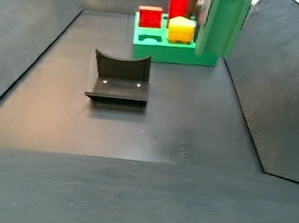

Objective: Pick up the arch object. Move up. Place the arch object on the fixture. Regrasp the arch object. Rotate the arch object. Move to above the board. Insert the arch object.
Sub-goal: Move to above the board.

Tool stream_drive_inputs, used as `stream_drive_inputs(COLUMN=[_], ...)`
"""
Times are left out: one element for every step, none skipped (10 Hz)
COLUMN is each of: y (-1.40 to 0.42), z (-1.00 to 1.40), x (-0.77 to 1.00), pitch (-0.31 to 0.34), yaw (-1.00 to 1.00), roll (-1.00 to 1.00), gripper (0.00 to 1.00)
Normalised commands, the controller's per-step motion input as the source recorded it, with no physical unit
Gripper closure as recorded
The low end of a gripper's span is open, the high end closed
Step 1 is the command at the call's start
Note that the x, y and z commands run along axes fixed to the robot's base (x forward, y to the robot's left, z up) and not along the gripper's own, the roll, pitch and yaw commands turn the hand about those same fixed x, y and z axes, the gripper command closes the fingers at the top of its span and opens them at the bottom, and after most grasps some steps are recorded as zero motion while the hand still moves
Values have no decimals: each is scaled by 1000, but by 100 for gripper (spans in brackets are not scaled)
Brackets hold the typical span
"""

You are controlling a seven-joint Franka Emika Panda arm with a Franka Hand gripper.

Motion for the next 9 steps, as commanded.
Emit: stream_drive_inputs(y=[49,45,42,39,36,30,26,24,16], z=[1000,1000,1000,1000,1000,1000,1000,1000,816], x=[-81,-72,-64,-58,-47,-38,-28,-21,-10], pitch=[58,64,74,79,89,88,90,93,94], yaw=[35,37,40,40,46,46,46,47,46], roll=[129,124,118,114,102,96,92,89,86], gripper=[100,100,100,100,100,100,100,100,100])
